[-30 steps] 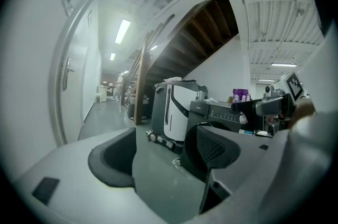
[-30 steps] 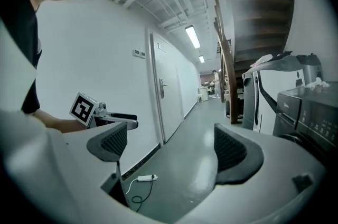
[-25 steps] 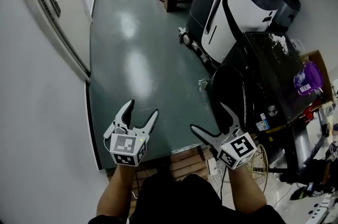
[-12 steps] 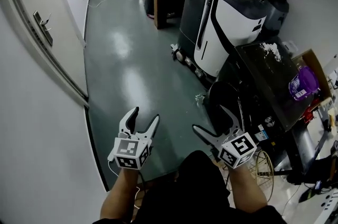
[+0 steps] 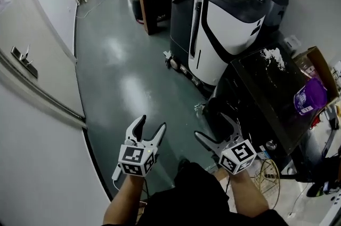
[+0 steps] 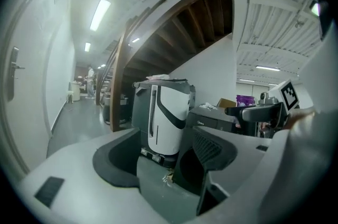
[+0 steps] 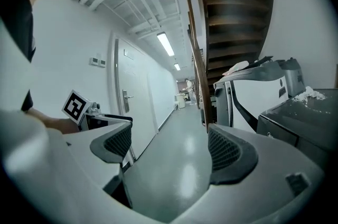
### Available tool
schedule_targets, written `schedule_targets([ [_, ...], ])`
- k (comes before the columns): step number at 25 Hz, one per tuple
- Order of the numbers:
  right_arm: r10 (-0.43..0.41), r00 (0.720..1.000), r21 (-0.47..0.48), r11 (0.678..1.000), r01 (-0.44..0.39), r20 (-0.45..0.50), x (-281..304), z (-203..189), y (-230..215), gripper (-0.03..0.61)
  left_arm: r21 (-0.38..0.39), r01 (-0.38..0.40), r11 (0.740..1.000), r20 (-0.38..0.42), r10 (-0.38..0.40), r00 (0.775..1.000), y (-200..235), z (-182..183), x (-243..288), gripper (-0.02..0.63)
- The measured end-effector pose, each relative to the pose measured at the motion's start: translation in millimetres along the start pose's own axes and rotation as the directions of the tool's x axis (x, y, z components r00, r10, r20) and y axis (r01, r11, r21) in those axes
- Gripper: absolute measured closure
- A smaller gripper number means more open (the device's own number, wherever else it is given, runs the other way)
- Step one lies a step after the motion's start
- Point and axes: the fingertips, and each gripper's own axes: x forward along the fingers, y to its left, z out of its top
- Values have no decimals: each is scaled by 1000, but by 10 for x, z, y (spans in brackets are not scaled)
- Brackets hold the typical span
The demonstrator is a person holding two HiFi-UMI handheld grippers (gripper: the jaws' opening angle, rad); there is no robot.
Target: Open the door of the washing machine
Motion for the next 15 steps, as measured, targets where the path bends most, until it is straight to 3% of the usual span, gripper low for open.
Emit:
schedule_targets([
  [7,24,999,0,1000,-24,-22,313,531,-413,123,43,55,998,-52,-53,997,-81,598,640,296],
  [15,-89,996,126,988,92,-28,150,586,-811,132,66,166,984,-117,-157,981,-291,816,1085,299],
])
